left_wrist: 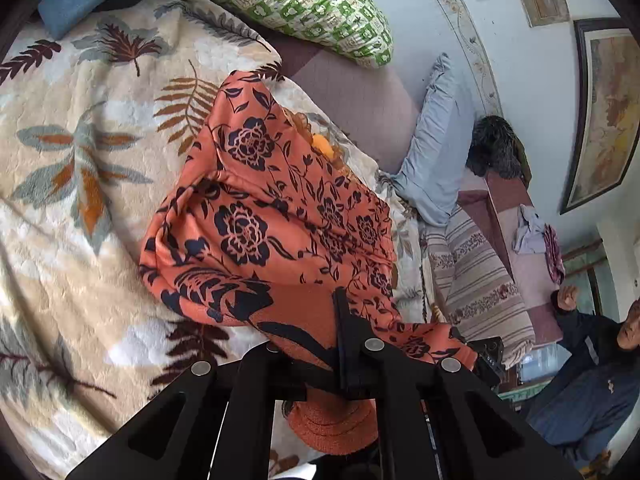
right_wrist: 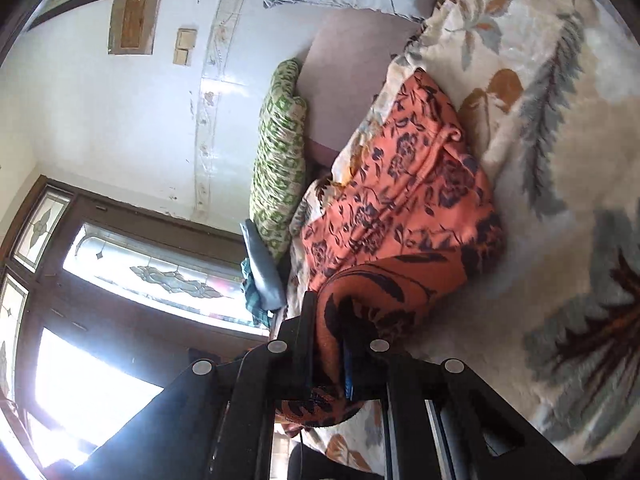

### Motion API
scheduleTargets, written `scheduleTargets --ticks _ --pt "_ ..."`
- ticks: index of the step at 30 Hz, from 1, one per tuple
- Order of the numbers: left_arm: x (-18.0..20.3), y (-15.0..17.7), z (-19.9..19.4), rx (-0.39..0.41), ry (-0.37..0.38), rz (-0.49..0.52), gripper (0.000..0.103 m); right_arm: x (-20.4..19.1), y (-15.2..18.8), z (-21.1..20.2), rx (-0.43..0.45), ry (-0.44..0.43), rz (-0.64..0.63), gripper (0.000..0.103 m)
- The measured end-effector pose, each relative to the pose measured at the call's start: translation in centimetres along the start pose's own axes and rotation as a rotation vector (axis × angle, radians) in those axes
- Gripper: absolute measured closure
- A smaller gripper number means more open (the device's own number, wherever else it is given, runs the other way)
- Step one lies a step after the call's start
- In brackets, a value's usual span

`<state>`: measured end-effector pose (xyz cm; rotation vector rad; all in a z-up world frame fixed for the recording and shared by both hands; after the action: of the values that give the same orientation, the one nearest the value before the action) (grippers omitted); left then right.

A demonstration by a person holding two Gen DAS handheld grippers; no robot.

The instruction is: Fold small clothes

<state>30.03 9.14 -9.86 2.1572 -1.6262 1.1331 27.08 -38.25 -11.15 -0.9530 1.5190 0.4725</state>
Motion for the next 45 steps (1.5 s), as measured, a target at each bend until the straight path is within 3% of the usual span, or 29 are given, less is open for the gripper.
scheduleTargets --ticks 4,9,13,15,16,17,19,21,23,25,29,32,35,37,40,42,45 --pt "0.0 -4.6 2.4 0.02 -0.016 -0.044 0.096 1.2 -4.8 3.2 0.039 0.0 0.014 0.094" --pt "0.5 -11.9 7.5 0.045 -0.09 -0.067 0.096 4.4 -10.9 7.2 0.097 0.015 0.072 0.094" --pt "0.8 -17.9 11.3 0.076 -0.123 -0.121 0.096 7.2 -16.1 10.5 0.141 0.096 0.081 0.094" --pt "0.3 -20.2 14.3 0.084 -0.192 -0.145 0.095 8.7 -18.6 12.0 0.164 0.135 0.08 0.092" --pt "-0.6 -20.8 16.0 0.061 -0.27 -0.15 0.094 10.1 -19.4 12.9 0.15 0.18 0.1 0.089" --pt "-1.7 -20.9 17.9 0.005 -0.35 -0.169 0.094 11.7 -19.6 13.6 0.131 0.221 0.153 0.088" --pt "-3.1 -20.5 20.5 -0.11 -0.383 -0.237 0.094 13.6 -19.4 14.2 0.093 0.248 0.252 0.086" --pt "-3.0 -20.9 20.3 -0.093 -0.26 -0.323 0.092 12.7 -19.7 13.5 0.118 0.215 0.216 0.084" --pt "-2.3 -21.4 19.2 -0.062 -0.157 -0.355 0.08 11.4 -20.2 12.1 0.157 0.191 0.157 0.058" --pt "-1.9 -21.9 18.1 -0.033 -0.146 -0.356 0.075 10.7 -20.7 10.3 0.214 0.173 0.155 0.05" --pt "-0.9 -21.9 16.6 0.011 -0.171 -0.314 0.065 9.5 -20.5 8.1 0.25 0.141 0.158 0.05" --pt "1.5 -20.4 16.1 0.029 -0.134 -0.202 0.057 7.7 -18.1 9.9 0.127 0.11 0.093 0.046" --pt "4.2 -16.6 17.8 -0.021 -0.106 -0.091 0.053 7.6 -14.1 13.9 -0.062 0.152 0.037 0.038" --pt "4.9 -14.4 20.3 -0.07 -0.138 -0.022 0.053 8.5 -12.2 16.3 -0.137 0.207 0.01 0.037" --pt "4.8 -13.9 24.6 -0.157 -0.226 0.052 0.055 9.6 -12.2 18.8 -0.154 0.243 0.017 0.038" --pt "4.4 -15.0 26.9 -0.2 -0.295 0.09 0.055 9.5 -13.4 20.3 -0.172 0.245 0.017 0.038" --pt "4.7 -19.0 28.6 -0.171 -0.371 0.098 0.069 8.2 -18.0 21.3 -0.119 0.264 -0.048 0.038"
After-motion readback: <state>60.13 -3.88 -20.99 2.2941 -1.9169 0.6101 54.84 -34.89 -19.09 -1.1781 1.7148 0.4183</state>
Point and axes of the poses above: each gripper's, at about its wrist camera, not at the fingertips, and z roughly the way its jaws point, x to its right, y to its underside, the point moved 9 cm from there along z, roughly the way its jaws point, and after that the axes turned 9 degrees about -y, right-handed, at the moved point
